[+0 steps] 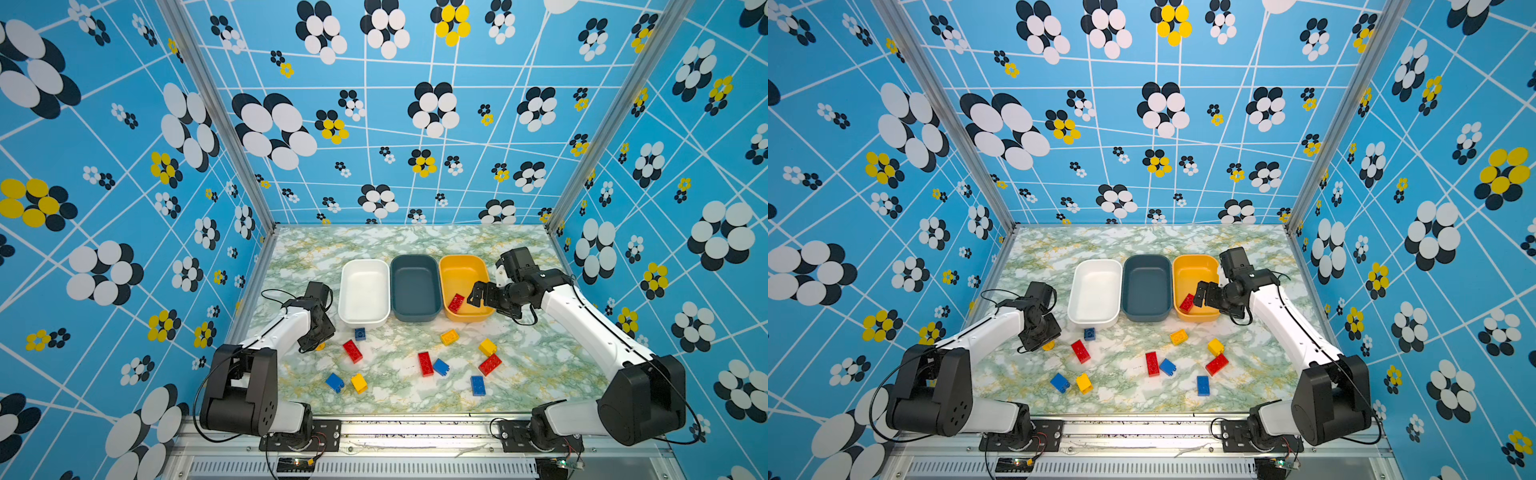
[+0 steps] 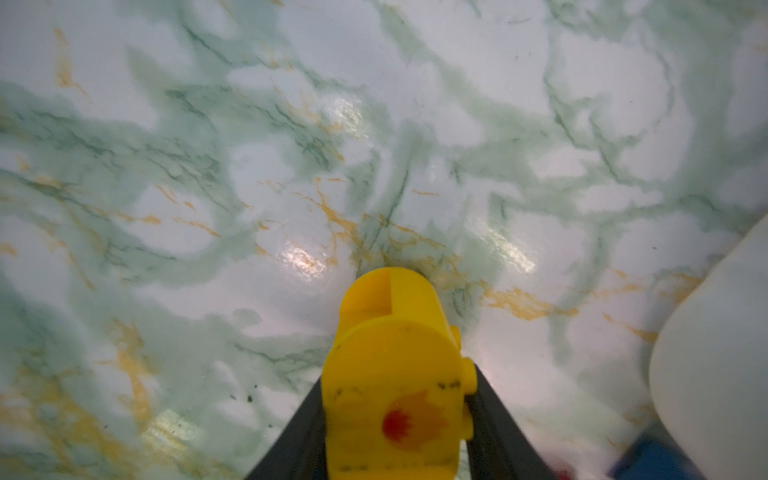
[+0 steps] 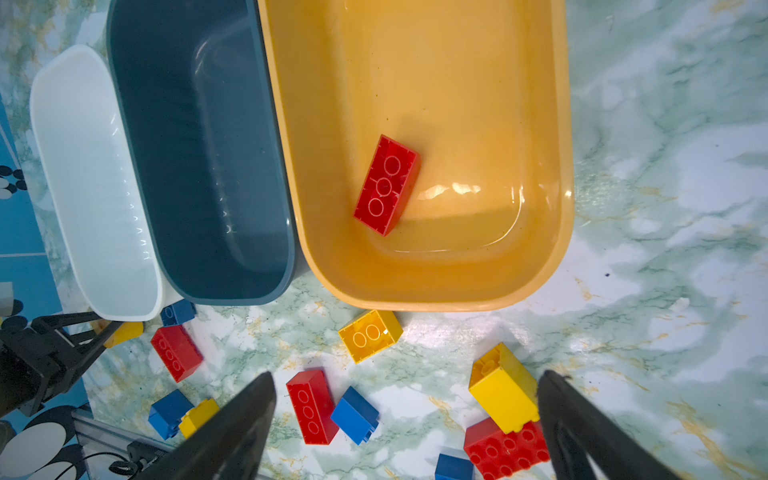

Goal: Sort the legos into containers by color
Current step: 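Carry the yellow round piece over the white bin with the left gripper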

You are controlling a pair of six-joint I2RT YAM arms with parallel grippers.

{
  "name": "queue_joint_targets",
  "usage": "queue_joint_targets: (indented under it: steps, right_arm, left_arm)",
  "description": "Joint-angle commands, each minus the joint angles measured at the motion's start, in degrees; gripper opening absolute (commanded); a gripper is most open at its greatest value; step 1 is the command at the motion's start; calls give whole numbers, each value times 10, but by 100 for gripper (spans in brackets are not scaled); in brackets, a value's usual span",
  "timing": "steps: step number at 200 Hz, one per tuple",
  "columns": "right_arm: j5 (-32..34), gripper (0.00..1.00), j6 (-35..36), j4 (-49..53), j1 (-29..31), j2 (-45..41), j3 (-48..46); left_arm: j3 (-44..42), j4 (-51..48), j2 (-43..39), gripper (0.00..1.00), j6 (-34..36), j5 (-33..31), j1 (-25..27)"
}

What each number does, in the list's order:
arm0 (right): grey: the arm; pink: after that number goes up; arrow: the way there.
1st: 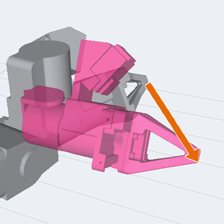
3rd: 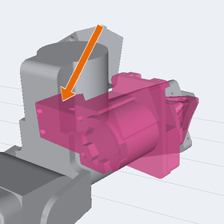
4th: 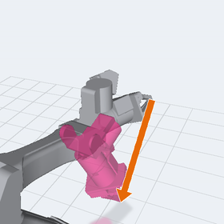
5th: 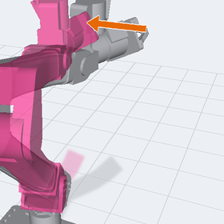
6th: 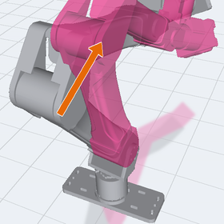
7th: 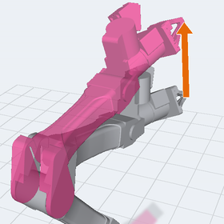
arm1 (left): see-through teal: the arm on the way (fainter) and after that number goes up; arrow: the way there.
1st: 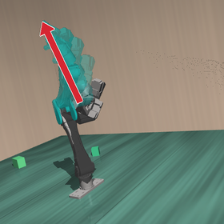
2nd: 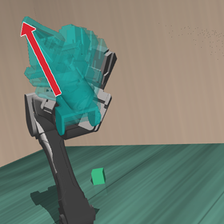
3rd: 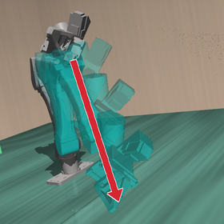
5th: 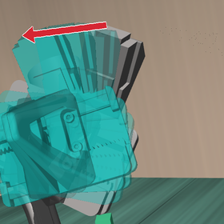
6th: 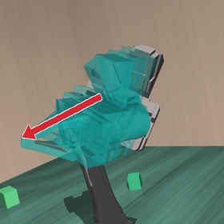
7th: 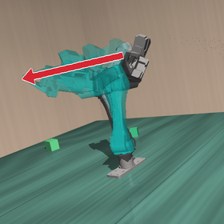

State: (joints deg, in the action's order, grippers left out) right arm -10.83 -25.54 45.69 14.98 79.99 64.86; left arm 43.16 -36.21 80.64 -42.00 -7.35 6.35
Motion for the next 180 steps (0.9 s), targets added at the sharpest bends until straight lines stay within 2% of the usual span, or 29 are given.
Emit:
queue_joint_targets:
  steps: [1,55,83,120,180]
  right_arm:
    - [6,99,-8,12,1,-7,11]
    - [3,99,-14,7,1,-18,3]
    - [1,99,-19,3,1,-23,-4]
    - [-2,99,-27,-4,2,-33,-15]
    - [2,99,-35,-9,0,-49,-35]
  left_arm:
    - [15,-30,-39,34,9,-17,-5]
    - [68,-57,-123,34,38,-34,5]
    - [115,-54,-126,34,52,-35,33]
    - [183,-36,-83,34,66,-23,84]
    - [284,1,65,34,79,30,145]
